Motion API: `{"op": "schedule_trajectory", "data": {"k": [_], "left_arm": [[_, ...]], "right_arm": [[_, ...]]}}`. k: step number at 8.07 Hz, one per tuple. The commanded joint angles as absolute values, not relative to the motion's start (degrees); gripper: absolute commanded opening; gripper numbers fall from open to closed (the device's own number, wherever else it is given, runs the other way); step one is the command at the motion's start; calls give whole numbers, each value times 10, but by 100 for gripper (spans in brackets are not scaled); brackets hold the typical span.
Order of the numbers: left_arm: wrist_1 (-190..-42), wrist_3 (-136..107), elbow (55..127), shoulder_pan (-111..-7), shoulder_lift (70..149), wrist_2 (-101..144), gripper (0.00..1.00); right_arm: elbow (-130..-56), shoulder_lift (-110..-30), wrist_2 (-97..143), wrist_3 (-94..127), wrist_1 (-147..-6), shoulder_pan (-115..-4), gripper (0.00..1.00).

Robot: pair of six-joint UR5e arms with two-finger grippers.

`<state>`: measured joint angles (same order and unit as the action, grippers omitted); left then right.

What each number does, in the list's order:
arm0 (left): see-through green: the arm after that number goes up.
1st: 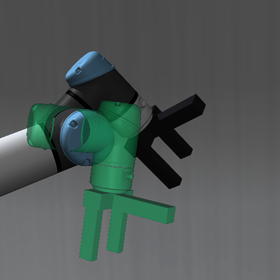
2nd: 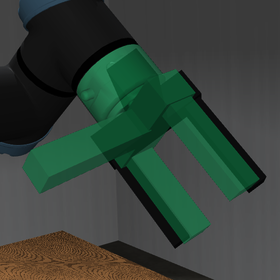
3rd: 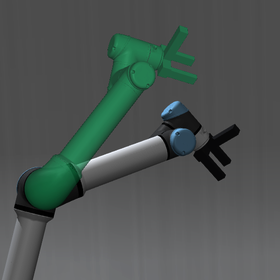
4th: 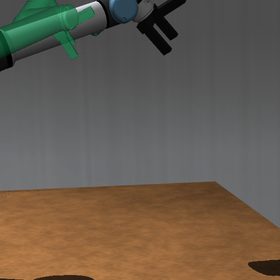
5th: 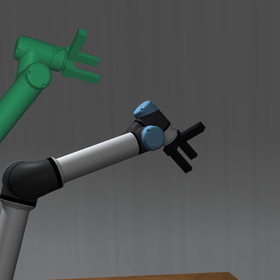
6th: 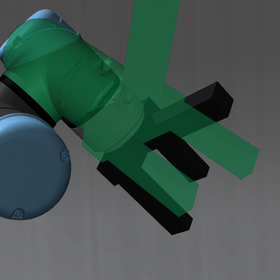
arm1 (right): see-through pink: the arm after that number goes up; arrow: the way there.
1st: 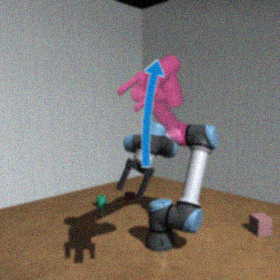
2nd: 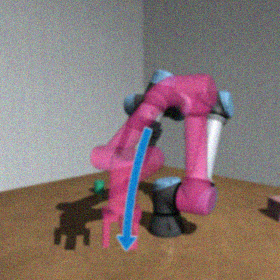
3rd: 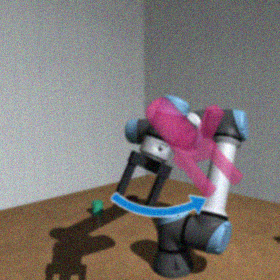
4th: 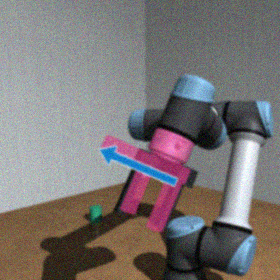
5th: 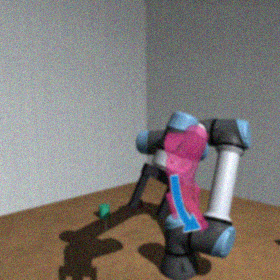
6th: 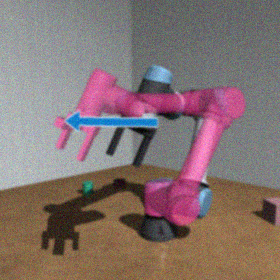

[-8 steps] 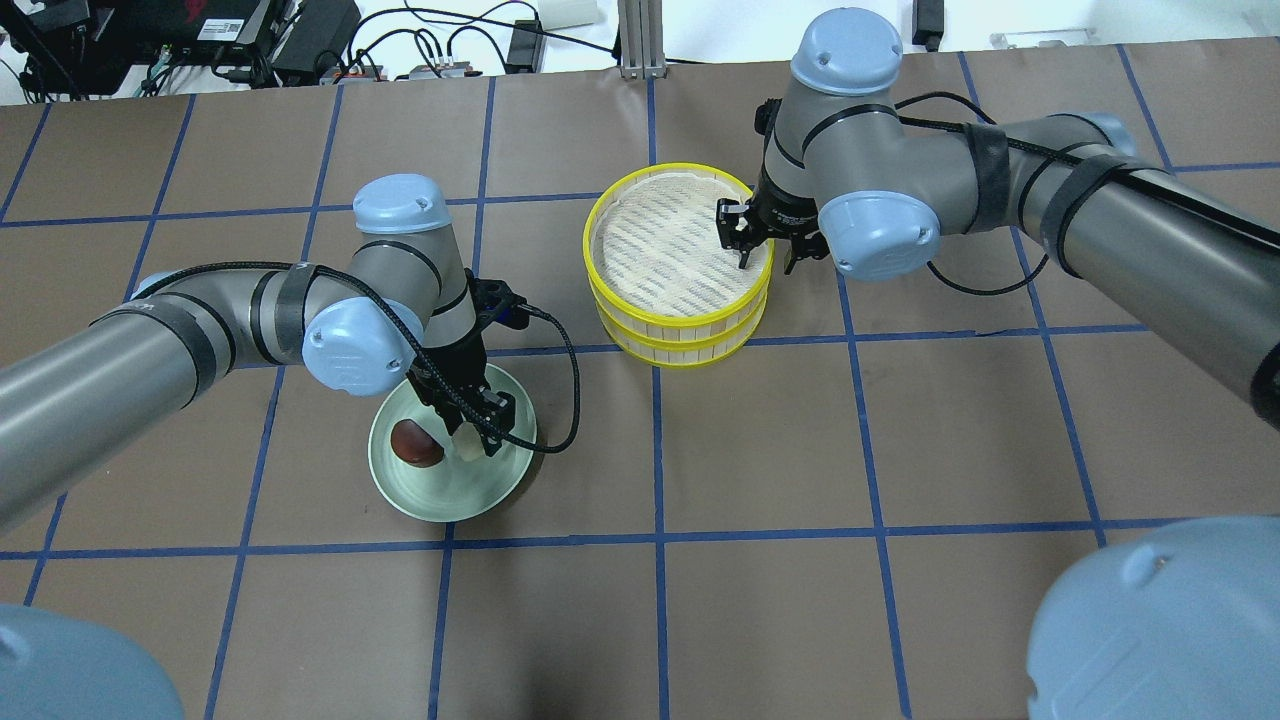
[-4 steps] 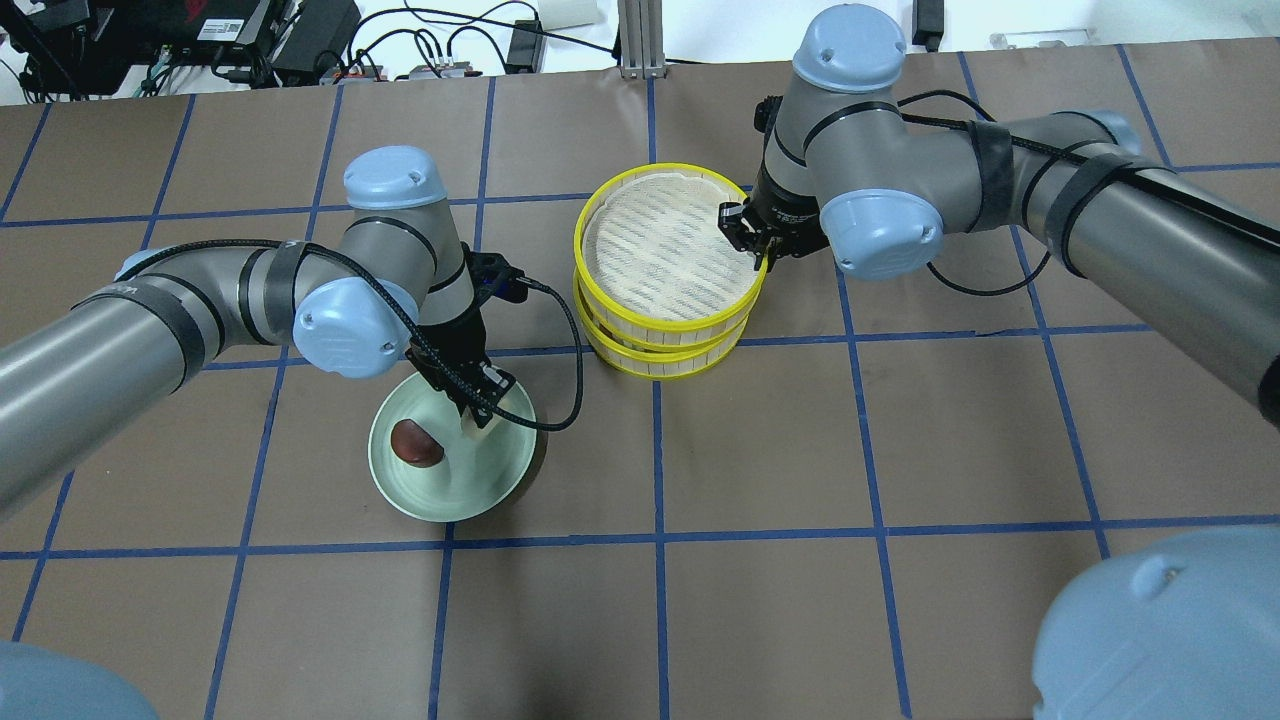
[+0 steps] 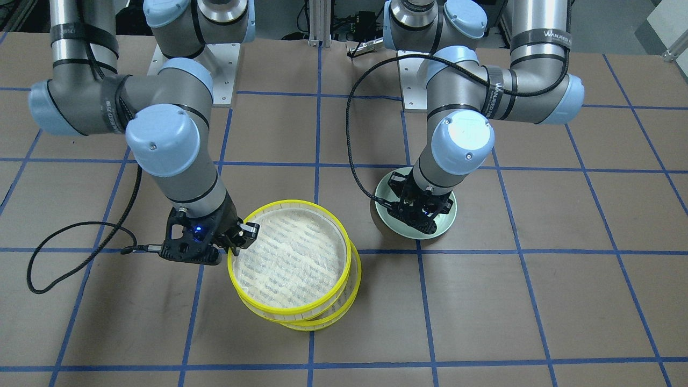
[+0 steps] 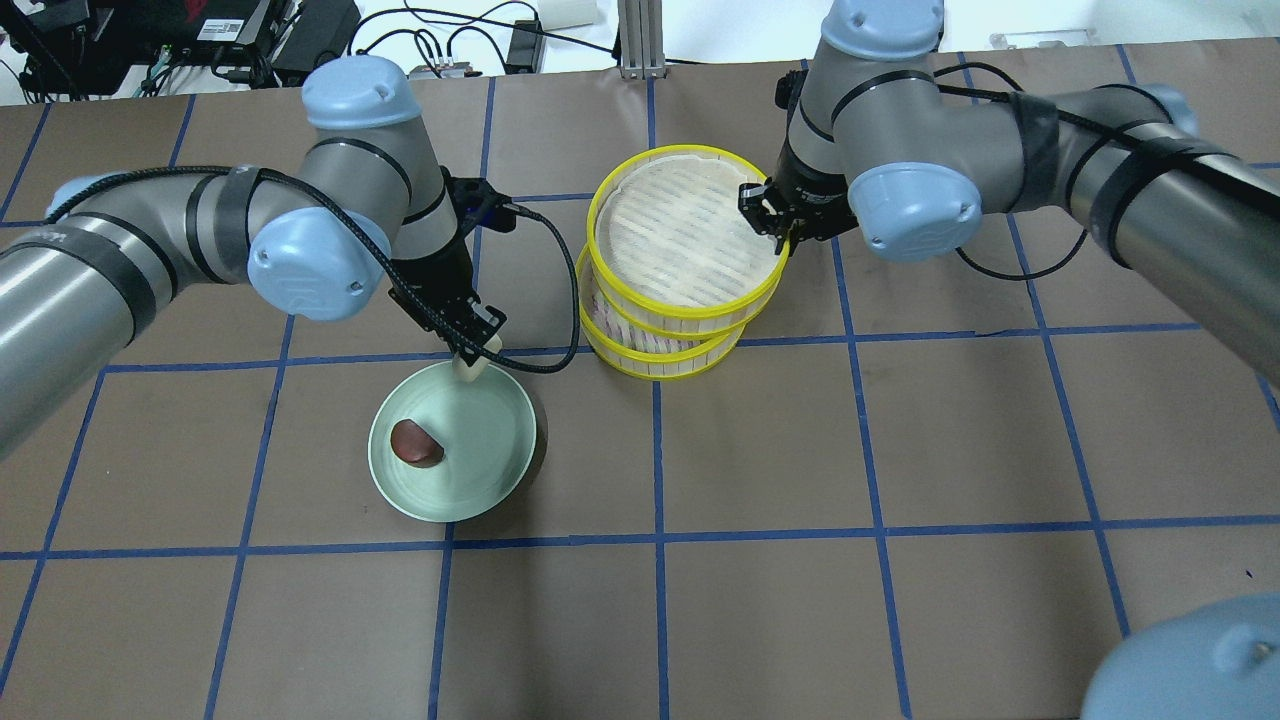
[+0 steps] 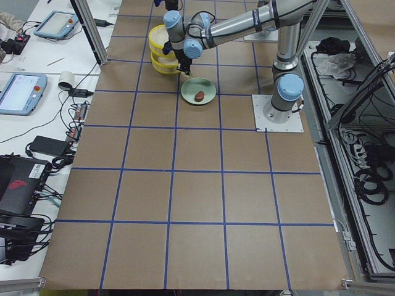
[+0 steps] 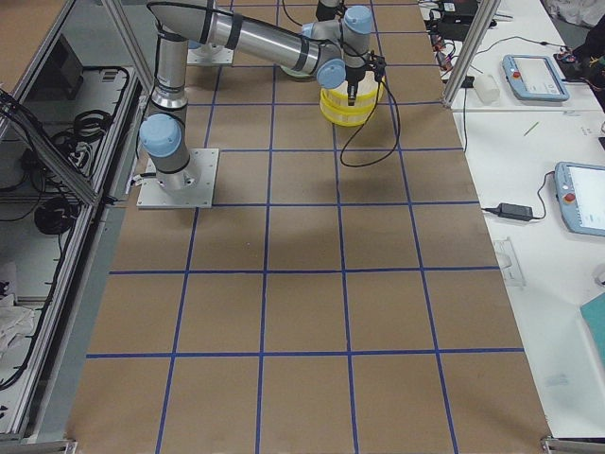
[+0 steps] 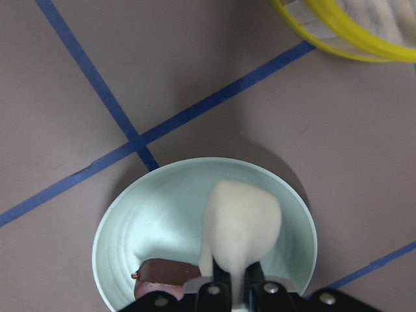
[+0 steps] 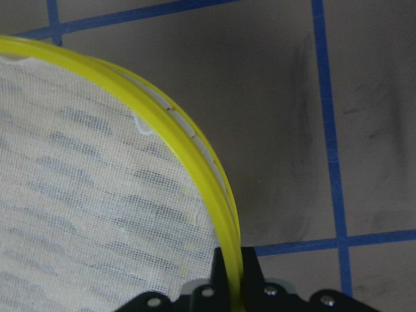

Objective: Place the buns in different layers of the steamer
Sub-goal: 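Lift the top tier aside with the right gripper while the left raises the bun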

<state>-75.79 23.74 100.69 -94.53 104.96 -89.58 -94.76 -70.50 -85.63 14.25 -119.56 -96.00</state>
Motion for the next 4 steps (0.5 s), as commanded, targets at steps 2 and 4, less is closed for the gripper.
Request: {"op": "schedule_trajectory", "data": {"k": [2,4], "left_arm": [[-752,192,936,-947,1021,-870,0],[-694,152,926,-970,1031,-815,0]], "right_arm": [[-946,-771,-852,-20,-1099,-819,0],[-945,-780,-857,-130,-1072,-737,0]]}}
